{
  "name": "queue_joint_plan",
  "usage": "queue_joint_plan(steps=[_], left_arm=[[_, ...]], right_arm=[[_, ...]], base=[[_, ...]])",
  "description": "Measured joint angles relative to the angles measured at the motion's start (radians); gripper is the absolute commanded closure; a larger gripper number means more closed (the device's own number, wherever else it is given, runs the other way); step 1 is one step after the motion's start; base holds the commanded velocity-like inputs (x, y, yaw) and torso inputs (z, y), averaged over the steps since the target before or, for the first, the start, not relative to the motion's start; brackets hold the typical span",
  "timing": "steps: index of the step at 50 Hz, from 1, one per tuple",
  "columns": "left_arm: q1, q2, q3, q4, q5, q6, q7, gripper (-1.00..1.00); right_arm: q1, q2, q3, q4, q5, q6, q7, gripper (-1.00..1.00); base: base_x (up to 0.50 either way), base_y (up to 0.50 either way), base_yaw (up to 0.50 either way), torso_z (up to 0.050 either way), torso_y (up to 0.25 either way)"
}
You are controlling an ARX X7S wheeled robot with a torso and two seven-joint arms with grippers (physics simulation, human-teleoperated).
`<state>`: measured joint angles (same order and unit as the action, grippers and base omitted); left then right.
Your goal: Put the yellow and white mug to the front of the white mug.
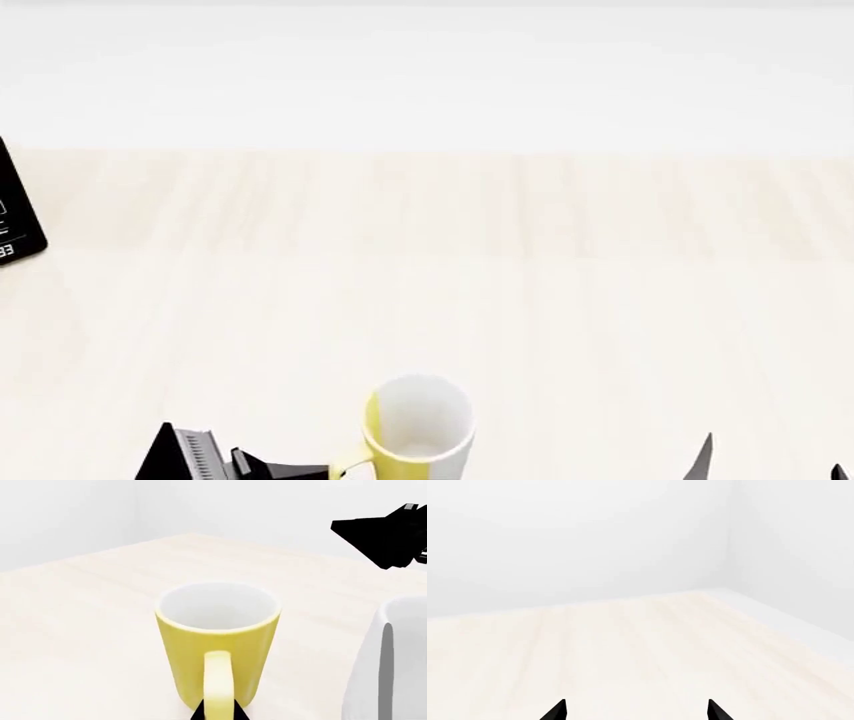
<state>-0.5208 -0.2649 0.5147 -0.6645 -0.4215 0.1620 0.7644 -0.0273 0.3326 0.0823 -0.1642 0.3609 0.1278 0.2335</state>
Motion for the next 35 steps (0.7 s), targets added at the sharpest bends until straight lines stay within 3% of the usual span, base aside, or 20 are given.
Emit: queue_joint_plan(steps=[23,24,35], left_arm=[[0.003,0.006,-0.002,-0.015,-0.01,0.014,0.0,1.0],[0.004,0.006,-0.002,-0.016,-0.009,0.015,-0.001,-1.0],[0.001,0.015,-0.001,-0.054,0.011,0.02,-0.025,-1.0]], right_arm=[[0.001,0.004,-0.007,0.001,0.001,-0.002,0.005,-1.0],[0.001,0.004,-0.008,0.0,0.001,-0.002,0.006,-1.0],[0.0,0.006,-0.009,-0.003,0.003,-0.001,0.009,-1.0]], base=[[0.0,0.0,0.0,0.0,0.0],[0.0,0.0,0.0,0.0,0.0],[0.0,0.0,0.0,0.0,0.0]])
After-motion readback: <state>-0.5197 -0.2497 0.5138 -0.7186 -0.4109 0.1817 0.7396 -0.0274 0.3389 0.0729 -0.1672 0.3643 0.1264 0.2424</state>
